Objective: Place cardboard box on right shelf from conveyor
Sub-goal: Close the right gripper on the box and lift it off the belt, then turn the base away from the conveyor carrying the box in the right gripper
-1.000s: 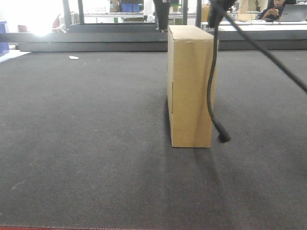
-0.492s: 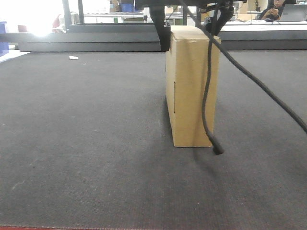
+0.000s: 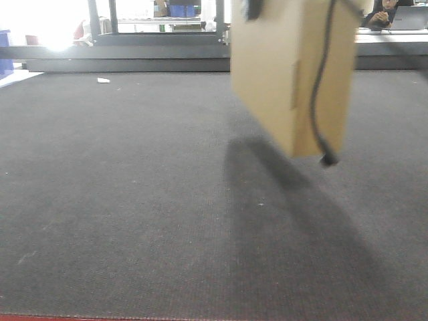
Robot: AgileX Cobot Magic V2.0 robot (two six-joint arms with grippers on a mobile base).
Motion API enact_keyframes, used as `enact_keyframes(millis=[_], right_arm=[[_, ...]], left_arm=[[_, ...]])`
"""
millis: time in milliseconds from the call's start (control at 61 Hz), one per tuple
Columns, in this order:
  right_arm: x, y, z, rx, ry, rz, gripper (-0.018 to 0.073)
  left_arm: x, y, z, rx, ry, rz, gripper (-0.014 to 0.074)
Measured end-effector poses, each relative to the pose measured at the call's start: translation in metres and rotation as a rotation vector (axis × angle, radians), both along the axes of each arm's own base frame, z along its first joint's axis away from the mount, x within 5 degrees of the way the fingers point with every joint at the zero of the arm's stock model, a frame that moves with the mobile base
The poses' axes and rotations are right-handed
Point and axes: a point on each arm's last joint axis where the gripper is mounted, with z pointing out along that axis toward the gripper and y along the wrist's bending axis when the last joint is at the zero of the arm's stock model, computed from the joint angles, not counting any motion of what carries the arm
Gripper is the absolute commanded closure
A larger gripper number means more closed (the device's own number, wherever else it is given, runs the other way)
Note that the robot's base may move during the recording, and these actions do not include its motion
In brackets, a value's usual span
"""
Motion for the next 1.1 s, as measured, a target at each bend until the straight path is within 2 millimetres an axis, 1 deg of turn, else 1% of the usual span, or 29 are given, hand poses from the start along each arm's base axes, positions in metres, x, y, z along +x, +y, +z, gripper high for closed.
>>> enact_keyframes(millis=[98,115,131,148,164,213,311,328,344,361,410,590,607,721,918,1098], right_arm=[[-0.015,-0.022,0.007,-0.02,-0.006,0.003,0.0396],[-0.018,-0.026,0.005,-0.025,0.002,0.001,0.0396],[-0.023,-0.03,0.008,-0.023,-0.005,-0.002,0.0396],[-0.025,-0.035,0.005,-0.028,0.005,-0.009,0.0396],[-0.03,-0.04,0.008,-0.025,-0.005,-0.012,0.0396],[-0.04,-0.052,0.007,-0.026,-0.01,-0.026,0.0396],[-0.067,-0.076,0.006,-0.016,-0.039,-0.052,0.0396],[-0.072,-0.078,0.003,-0.017,-0.035,-0.052,0.0396],[-0.079,-0.082,0.006,-0.01,-0.052,-0.054,0.0396],[-0.083,-0.085,0.003,-0.011,-0.052,-0.056,0.0396],[-0.103,-0.094,0.005,0.006,-0.086,-0.054,0.0396],[-0.162,-0.115,0.002,0.078,-0.189,-0.039,0.0396],[-0.166,-0.116,-0.001,0.082,-0.191,-0.038,0.0396],[-0.203,-0.131,-0.004,0.123,-0.28,-0.032,0.0396],[-0.25,-0.149,-0.012,0.17,-0.39,-0.029,0.0396],[-0.289,-0.164,-0.007,0.236,-0.526,-0.027,0.0396]], left_arm=[[0.0,0.0,0.0,0.0,0.0,0.0,0.0713],[0.0,0.0,0.0,0.0,0.0,0.0,0.0713],[0.0,0.0,0.0,0.0,0.0,0.0,0.0712],[0.0,0.0,0.0,0.0,0.0,0.0,0.0713],[0.0,0.0,0.0,0.0,0.0,0.0,0.0712],[0.0,0.0,0.0,0.0,0.0,0.0,0.0712],[0.0,0.0,0.0,0.0,0.0,0.0,0.0713],[0.0,0.0,0.0,0.0,0.0,0.0,0.0713],[0.0,0.0,0.0,0.0,0.0,0.0,0.0713],[0.0,0.0,0.0,0.0,0.0,0.0,0.0713],[0.0,0.0,0.0,0.0,0.0,0.0,0.0713],[0.0,0.0,0.0,0.0,0.0,0.0,0.0713],[0.0,0.0,0.0,0.0,0.0,0.0,0.0713],[0.0,0.0,0.0,0.0,0.0,0.0,0.0713],[0.0,0.0,0.0,0.0,0.0,0.0,0.0713],[0.0,0.0,0.0,0.0,0.0,0.0,0.0713]])
